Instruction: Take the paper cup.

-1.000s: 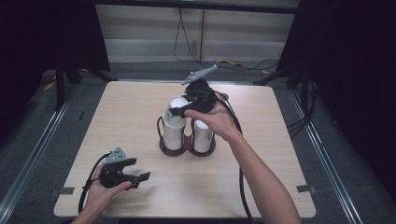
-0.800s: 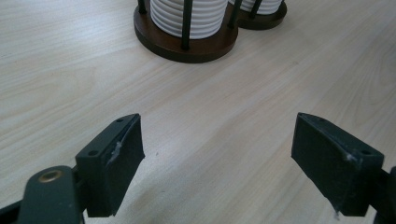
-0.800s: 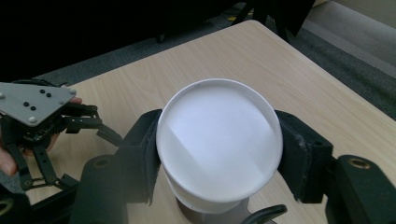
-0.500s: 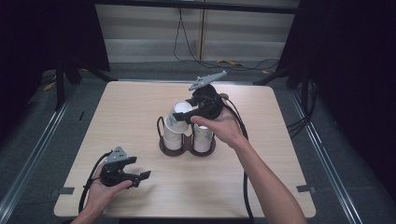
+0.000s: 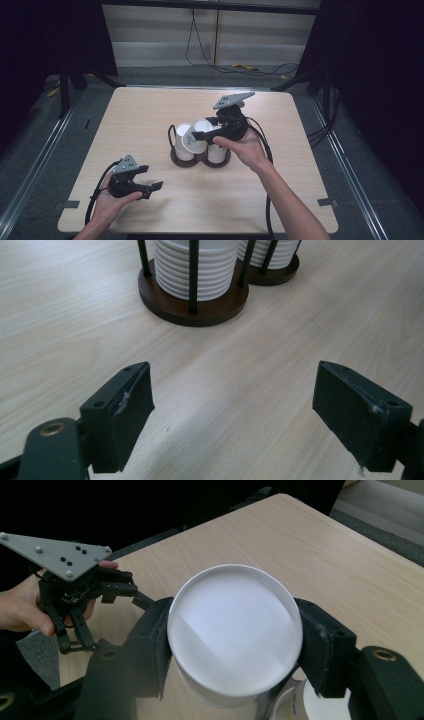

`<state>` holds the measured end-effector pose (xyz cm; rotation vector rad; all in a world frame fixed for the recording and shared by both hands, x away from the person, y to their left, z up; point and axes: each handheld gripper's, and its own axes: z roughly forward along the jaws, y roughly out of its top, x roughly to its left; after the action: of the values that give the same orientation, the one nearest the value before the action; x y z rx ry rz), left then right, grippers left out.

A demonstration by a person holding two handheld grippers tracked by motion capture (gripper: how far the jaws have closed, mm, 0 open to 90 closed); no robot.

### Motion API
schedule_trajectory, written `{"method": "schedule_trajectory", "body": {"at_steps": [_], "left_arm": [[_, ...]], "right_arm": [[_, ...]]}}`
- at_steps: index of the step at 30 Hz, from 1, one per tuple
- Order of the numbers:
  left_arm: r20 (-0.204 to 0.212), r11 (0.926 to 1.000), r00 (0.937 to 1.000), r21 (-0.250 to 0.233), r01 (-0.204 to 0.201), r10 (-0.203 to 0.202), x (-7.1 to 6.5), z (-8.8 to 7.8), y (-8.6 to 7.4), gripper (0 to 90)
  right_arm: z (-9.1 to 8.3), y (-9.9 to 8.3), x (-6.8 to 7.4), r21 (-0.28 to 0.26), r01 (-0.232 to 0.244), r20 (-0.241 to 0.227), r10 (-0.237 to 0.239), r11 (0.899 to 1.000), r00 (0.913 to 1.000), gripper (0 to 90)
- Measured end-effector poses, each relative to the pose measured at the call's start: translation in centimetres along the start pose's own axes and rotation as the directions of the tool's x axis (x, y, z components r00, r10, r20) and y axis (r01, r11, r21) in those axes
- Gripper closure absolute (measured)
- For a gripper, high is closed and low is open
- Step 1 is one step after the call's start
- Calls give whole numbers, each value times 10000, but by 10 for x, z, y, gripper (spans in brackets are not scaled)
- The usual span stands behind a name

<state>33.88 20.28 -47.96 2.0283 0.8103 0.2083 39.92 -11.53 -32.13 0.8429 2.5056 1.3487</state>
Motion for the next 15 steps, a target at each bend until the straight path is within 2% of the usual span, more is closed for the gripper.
{"method": "schedule_trajectory", "body": {"at_steps": [1,2,8,11,12,15], "left_arm": [[0,10000,10000,0,0,0,0,0,0,163],[28,9998,9998,1,-218,218,-2,0,3,163],[20,9989,9989,-111,-464,464,-6,3,12,163],[31,9989,9991,-194,-425,425,-7,5,15,164],[83,9993,9995,-250,-287,290,-7,7,18,163],[126,9988,9990,-227,-431,434,-8,10,20,169]], "right_arm": [[0,0,0,0,0,0,0,10000,10000,382],[-2,-4,0,-10,-61,-6,61,10000,10000,382],[-7,-15,1,-100,-200,5,200,9998,9998,382],[-8,-18,2,-148,-278,26,278,9995,9996,382],[-7,-22,2,-108,-337,16,337,9994,9994,381],[-5,-26,5,-99,-339,-89,339,9994,9994,381]]}}
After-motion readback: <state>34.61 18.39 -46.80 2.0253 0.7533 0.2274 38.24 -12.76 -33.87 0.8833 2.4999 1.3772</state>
